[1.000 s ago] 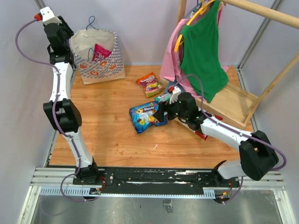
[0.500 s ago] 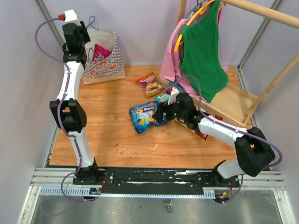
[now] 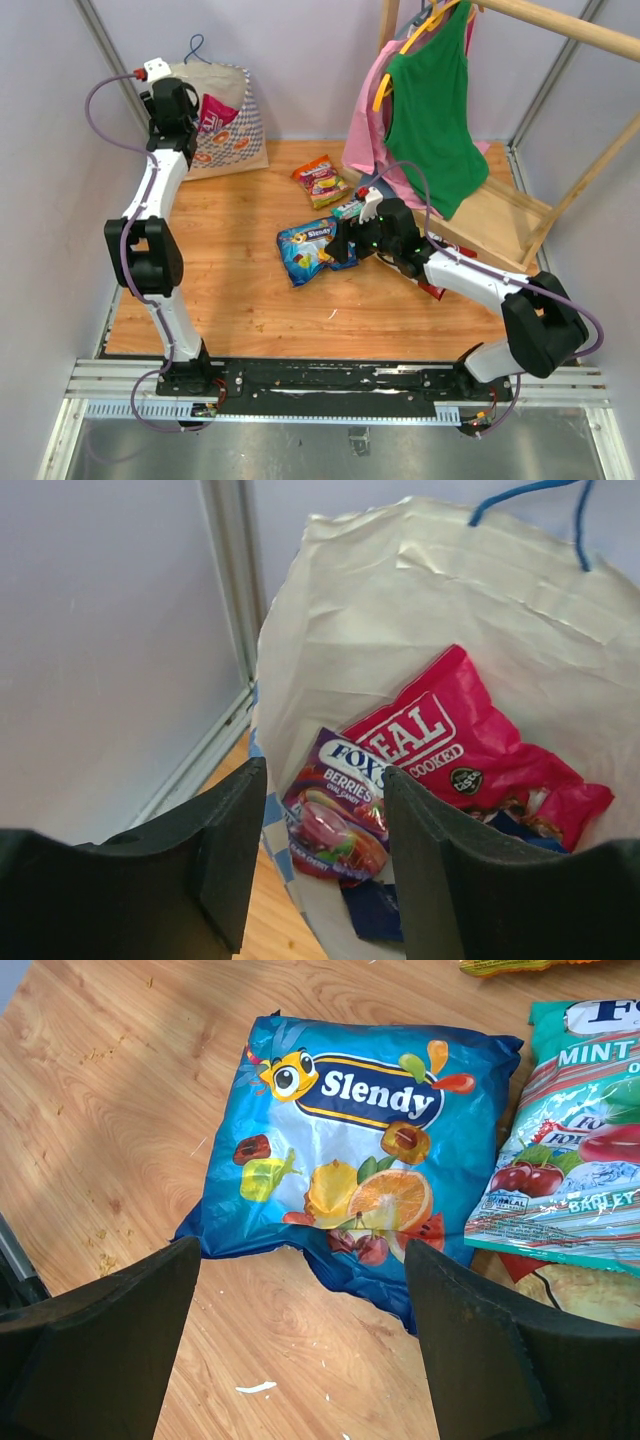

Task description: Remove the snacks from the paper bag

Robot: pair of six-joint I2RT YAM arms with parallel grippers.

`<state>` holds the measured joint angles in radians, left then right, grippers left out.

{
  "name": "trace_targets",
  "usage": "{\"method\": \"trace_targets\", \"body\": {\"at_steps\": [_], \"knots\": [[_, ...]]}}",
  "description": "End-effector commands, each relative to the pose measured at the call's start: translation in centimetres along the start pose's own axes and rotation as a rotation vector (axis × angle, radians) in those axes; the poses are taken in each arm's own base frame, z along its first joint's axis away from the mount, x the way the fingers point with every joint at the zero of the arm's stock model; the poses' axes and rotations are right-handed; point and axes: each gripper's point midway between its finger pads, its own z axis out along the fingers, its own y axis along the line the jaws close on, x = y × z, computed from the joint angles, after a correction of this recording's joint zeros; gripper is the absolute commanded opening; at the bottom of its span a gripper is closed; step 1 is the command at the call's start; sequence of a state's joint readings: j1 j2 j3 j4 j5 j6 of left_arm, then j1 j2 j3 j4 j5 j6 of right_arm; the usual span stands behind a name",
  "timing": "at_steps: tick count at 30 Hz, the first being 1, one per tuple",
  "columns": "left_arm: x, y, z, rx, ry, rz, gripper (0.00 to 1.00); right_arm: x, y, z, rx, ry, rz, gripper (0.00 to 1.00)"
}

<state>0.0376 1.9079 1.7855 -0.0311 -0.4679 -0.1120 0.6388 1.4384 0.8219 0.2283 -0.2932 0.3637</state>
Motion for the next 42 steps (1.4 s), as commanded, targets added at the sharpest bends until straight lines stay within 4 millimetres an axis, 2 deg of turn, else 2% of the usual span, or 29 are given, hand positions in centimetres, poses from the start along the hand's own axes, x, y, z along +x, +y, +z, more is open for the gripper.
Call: {"method": "trace_targets", "body": {"at_steps": [1,7,12,14,16,19,25,30,33,36,39,42], "knots": [[-0.7,2.2,-0.2,-0.090,-0.026,-0.111,0.55,-0.4,-0.4,0.1,-0.005,-0.014,0.009,0.84],[1.4,3.0,0.6,-0.071,0.018,-0.156,0.53,-0.3,-0.3,0.1,-0.008,-0.013,0.010,0.85],[3.4,2.9,0.1,-0.049,0.049,-0.168,0.49,-0.3,-0.1,0.2,-0.017,-0.007,0.014,0.85],[4.1,2.9,-0.4,-0.035,0.056,-0.181,0.43,-0.2,-0.1,0.2,-0.019,-0.004,0.016,0.85],[5.6,3.0,-1.0,-0.026,0.077,-0.193,0.31,-0.2,-0.1,0.1,-0.021,-0.002,0.017,0.85],[6.8,3.2,-2.4,-0.011,0.093,-0.222,0.25,-0.3,0.1,0.1,-0.025,-0.003,0.021,0.84],[10.7,3.5,-6.8,-0.001,0.115,-0.259,0.23,-0.2,0.1,0.2,-0.028,-0.001,0.024,0.85],[15.4,3.2,-10.9,0.045,0.177,-0.302,0.23,-0.4,0.5,0.4,-0.049,-0.004,0.035,0.85],[18.0,3.9,-13.3,0.080,0.199,-0.327,0.22,-1.8,1.5,0.2,-0.080,-0.037,0.031,0.86],[20.8,5.1,-15.7,0.085,0.238,-0.338,0.22,-4.2,2.2,0.4,-0.080,-0.100,0.011,0.88],[23.1,5.5,-17.6,0.112,0.273,-0.376,0.22,-7.4,3.3,1.5,-0.084,-0.151,0.005,0.88],[25.2,5.8,-18.8,0.108,0.319,-0.404,0.22,-9.8,4.5,3.5,-0.055,-0.168,-0.014,0.91]]}}
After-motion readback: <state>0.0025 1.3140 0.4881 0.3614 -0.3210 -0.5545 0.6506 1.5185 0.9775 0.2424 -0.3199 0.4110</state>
